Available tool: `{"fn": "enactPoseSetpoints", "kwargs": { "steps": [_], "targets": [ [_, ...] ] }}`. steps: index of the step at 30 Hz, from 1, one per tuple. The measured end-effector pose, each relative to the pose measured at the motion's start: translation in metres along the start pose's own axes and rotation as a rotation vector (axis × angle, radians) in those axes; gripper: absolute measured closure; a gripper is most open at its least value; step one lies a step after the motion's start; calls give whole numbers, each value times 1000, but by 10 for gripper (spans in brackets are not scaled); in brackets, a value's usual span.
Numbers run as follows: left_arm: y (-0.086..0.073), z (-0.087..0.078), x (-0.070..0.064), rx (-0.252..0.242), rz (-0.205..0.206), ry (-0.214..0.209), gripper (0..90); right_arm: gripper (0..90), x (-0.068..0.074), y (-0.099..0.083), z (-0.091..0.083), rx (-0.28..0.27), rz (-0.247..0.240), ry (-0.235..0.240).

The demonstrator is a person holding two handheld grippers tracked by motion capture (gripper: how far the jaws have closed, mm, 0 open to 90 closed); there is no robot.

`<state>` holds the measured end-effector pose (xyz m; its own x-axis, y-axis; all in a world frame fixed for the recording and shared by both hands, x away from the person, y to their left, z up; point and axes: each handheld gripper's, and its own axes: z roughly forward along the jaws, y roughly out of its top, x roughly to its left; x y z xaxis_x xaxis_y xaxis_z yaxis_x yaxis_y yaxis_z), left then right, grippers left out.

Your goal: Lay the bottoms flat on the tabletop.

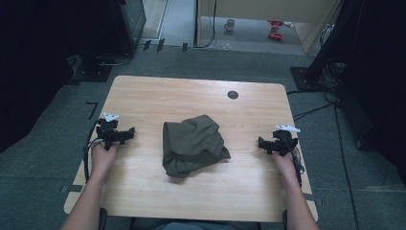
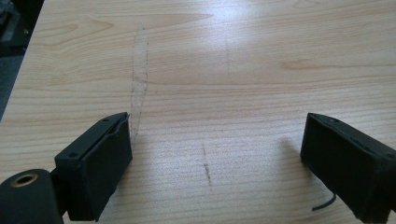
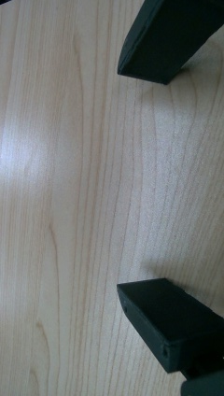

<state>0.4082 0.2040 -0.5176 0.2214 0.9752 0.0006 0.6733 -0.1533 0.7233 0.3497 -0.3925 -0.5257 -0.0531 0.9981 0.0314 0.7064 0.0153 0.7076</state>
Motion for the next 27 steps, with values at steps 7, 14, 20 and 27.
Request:
{"fn": "enactPoseSetpoints", "kwargs": {
  "steps": [7, 14, 20, 27],
  "targets": [
    [0, 0, -1, 0, -1, 2, 87, 0, 1, -1, -1, -1, 10, -8],
    [-2, -3, -7, -13, 82, -85, 155, 0, 2, -1, -1, -2, 10, -10],
    [-2, -3, -10, -12, 153, -158, 158, 0, 3, 0, 0, -1, -26, 25],
    [-4, -5, -14, -15, 220, -228, 157, 0, 5, 3, 2, 8, -87, 84]
  ]
}}
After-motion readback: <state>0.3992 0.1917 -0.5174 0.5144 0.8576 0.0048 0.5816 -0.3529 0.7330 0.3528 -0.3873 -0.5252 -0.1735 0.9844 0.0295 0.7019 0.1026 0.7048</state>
